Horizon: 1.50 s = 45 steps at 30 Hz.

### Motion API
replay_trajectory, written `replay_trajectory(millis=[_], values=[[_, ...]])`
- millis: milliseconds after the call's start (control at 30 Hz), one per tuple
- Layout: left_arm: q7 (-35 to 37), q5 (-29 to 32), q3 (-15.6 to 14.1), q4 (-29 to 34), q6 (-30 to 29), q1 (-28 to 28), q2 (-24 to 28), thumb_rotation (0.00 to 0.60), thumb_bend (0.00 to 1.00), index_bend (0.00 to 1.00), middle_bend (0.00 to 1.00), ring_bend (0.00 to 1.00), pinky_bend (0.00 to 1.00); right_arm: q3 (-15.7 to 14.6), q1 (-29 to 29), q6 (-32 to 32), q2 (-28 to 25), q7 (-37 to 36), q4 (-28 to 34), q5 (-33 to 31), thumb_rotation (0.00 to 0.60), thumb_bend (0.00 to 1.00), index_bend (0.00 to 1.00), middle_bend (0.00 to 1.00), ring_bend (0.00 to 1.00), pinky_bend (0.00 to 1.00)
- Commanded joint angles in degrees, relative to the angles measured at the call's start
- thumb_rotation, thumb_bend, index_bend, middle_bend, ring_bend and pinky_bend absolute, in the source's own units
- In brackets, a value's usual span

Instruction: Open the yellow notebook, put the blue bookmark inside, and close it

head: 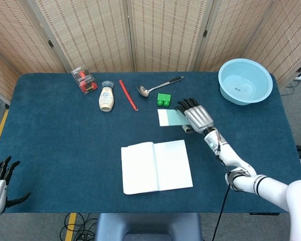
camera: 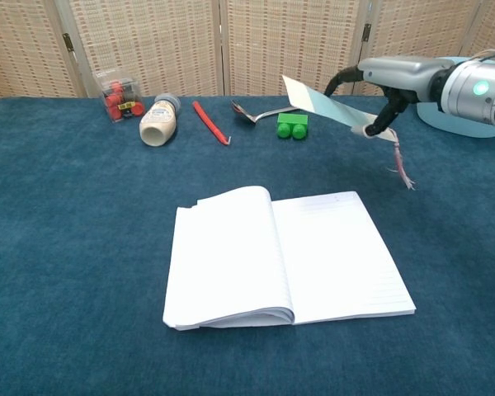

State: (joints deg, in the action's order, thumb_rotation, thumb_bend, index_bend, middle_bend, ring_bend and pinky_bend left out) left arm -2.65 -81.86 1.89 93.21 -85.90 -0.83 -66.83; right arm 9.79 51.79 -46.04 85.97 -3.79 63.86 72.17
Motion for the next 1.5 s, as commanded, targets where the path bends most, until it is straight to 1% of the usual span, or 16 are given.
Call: replay_trajectory(millis=[33, 100, 200, 333, 400, 533, 700, 867, 967, 1267, 1500], values=[[-0.2, 0.2, 0.0, 0.0, 0.0, 0.1, 0.1, 0.600, 0.07, 0.15, 0.04, 0.04, 0.15, 1.3, 1.0, -3.1, 0.5, -7.2, -0.5, 5.9, 0.600, 0.29, 0.30, 0.10, 0.00, 0.00], [-0.1, 0.3, 0.0, 0.0, 0.0, 0.2, 0.2, 0.600, 0.07, 0.15, 0.04, 0.04, 0.15, 1.5, 1.2, -4.2, 1.5, -11.2, -0.9, 7.5, 0.600, 0.28, 0.30, 0.10, 0.00, 0.00], [-0.2, 0.3, 0.1, 0.0, -0.1, 0.2, 0.3, 0.600, 0.07, 0.15, 0.04, 0.04, 0.15, 1.2, 1.6, -5.7, 2.8, -15.4, -2.0, 9.8, 0.600, 0.27, 0.30, 0.10, 0.00, 0.00], [-1.0, 0.7, 0.1, 0.0, 0.0, 0.3, 0.3, 0.600, 0.07, 0.15, 0.04, 0.04, 0.15, 1.3, 1.6, -5.7, 4.1, -21.9, -1.7, 10.3, 0.600, 0.27, 0.30, 0.10, 0.00, 0.00], [-1.0, 0.7, 0.1, 0.1, 0.1, 0.2, 0.3, 0.600, 0.07, 0.15, 0.04, 0.04, 0.15, 1.1, 1.7, -5.3, 4.5, -23.7, -1.8, 10.5, 0.600, 0.27, 0.30, 0.10, 0.00, 0.00], [-0.9, 0.6, 0.1, 0.1, 0.2, 0.1, 0.3, 0.600, 0.07, 0.15, 0.04, 0.04, 0.15, 0.2, 2.0, -4.9, 4.7, -23.8, -3.2, 11.6, 0.600, 0.27, 0.30, 0.10, 0.00, 0.00], [-1.1, 0.5, 0.2, 0.3, 0.4, 0.0, 0.4, 0.600, 0.07, 0.15, 0.04, 0.04, 0.15, 0.4, 3.0, -7.4, 5.1, -21.9, -7.0, 13.7, 0.600, 0.27, 0.30, 0.10, 0.00, 0.00], [-1.3, 0.6, 0.2, 0.5, 0.5, -0.1, 0.4, 0.600, 0.07, 0.15, 0.04, 0.04, 0.15, -1.0, 4.4, -9.8, 5.1, -19.9, -10.4, 17.6, 0.600, 0.27, 0.30, 0.11, 0.00, 0.00], [-1.2, 0.6, 0.2, 0.5, 0.5, -0.1, 0.5, 0.600, 0.07, 0.15, 0.04, 0.04, 0.15, -3.0, 5.1, -10.7, 4.8, -19.6, -11.4, 20.6, 0.600, 0.27, 0.30, 0.12, 0.00, 0.00], [-1.1, 0.6, 0.1, 0.4, 0.6, 0.0, 0.5, 0.600, 0.07, 0.15, 0.04, 0.04, 0.15, -11.8, 6.1, -16.0, 3.7, -18.3, -14.4, 31.9, 0.600, 0.27, 0.30, 0.12, 0.00, 0.00], [-1.2, 0.5, 0.1, 0.5, 0.5, 0.0, 0.5, 0.600, 0.07, 0.15, 0.04, 0.04, 0.15, -19.0, 5.9, -22.3, 5.8, -18.3, -20.6, 40.3, 0.600, 0.27, 0.30, 0.12, 0.00, 0.00]])
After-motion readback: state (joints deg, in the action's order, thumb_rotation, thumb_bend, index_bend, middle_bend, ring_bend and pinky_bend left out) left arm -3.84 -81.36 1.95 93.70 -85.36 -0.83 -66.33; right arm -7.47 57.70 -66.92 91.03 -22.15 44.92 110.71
